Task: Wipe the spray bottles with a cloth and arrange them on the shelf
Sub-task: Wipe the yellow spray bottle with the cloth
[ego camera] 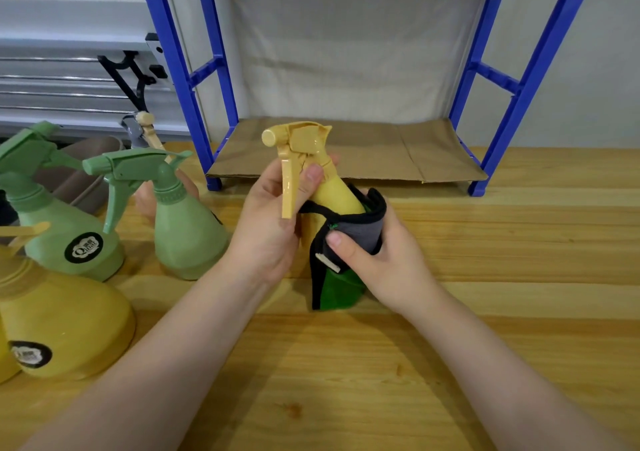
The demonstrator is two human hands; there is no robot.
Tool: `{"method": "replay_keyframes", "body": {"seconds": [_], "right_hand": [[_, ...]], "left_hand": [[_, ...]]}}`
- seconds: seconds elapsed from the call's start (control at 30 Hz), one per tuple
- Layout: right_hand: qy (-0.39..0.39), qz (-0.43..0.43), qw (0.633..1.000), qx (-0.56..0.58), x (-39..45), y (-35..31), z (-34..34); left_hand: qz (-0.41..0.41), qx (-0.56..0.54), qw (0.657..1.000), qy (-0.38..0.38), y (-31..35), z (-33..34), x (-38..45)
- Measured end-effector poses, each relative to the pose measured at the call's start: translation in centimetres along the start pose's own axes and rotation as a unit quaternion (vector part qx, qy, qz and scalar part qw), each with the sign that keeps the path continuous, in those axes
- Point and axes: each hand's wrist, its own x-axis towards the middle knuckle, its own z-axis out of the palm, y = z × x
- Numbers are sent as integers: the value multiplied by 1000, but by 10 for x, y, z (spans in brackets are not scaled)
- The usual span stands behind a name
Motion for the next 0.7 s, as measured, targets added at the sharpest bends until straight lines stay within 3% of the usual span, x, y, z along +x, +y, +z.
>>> {"method": "replay_keyframes", "body": {"seconds": [0.17,0.43,0.7], "right_hand": [[-7,-41,995,-93,0,-6,-1],[33,-79,991,-102,-1,-15,-5],[5,-41,995,-92,0,-2,4]], "left_hand": [[-20,35,997,-72,5,-3,-2],[-70,54,986,-142,-3,6,-11],[-5,106,989,-103,-7,7,-12]]}}
